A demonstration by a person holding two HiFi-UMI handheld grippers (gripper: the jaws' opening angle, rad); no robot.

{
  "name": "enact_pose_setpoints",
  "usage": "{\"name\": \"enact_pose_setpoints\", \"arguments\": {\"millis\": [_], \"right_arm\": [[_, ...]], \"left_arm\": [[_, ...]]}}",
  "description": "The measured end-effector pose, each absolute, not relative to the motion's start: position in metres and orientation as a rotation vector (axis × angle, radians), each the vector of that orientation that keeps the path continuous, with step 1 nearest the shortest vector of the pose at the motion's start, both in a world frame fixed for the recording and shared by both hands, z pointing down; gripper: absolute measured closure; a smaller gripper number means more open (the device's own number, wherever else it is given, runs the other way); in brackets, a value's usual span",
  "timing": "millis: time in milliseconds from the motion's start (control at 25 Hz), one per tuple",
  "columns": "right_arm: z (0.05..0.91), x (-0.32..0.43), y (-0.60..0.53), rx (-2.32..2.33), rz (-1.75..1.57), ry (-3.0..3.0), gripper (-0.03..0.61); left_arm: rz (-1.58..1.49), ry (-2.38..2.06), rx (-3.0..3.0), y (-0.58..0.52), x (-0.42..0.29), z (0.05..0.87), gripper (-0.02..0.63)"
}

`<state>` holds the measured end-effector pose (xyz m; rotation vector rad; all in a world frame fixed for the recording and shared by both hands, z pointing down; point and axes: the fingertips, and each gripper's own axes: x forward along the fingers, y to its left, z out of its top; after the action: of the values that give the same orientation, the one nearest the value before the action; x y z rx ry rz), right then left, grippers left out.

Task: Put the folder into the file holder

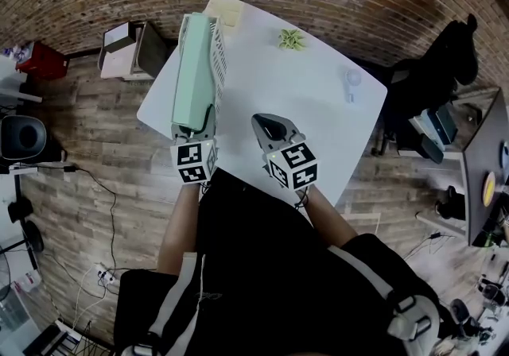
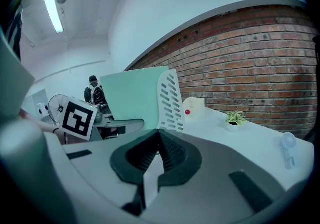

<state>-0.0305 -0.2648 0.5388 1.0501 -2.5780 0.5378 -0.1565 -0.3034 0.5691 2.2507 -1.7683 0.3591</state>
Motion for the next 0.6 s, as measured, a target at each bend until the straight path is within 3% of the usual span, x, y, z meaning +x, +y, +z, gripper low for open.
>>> {"name": "enact_pose_setpoints", "arguments": {"millis": [280,600], "right_arm": [[0.536,-0.021,-0.251,1.018,0.521,-2.592,0.569],[0.549,-0.013,-0.225,0.984,0.562,-2.593,0.569]], "left_arm": [[0.335,-1.807,2.213,-0.293,-0.157,0.562,0.336],[0.375,-1.857,2.142,-0.252,-0.164,0.567,0.328]]}}
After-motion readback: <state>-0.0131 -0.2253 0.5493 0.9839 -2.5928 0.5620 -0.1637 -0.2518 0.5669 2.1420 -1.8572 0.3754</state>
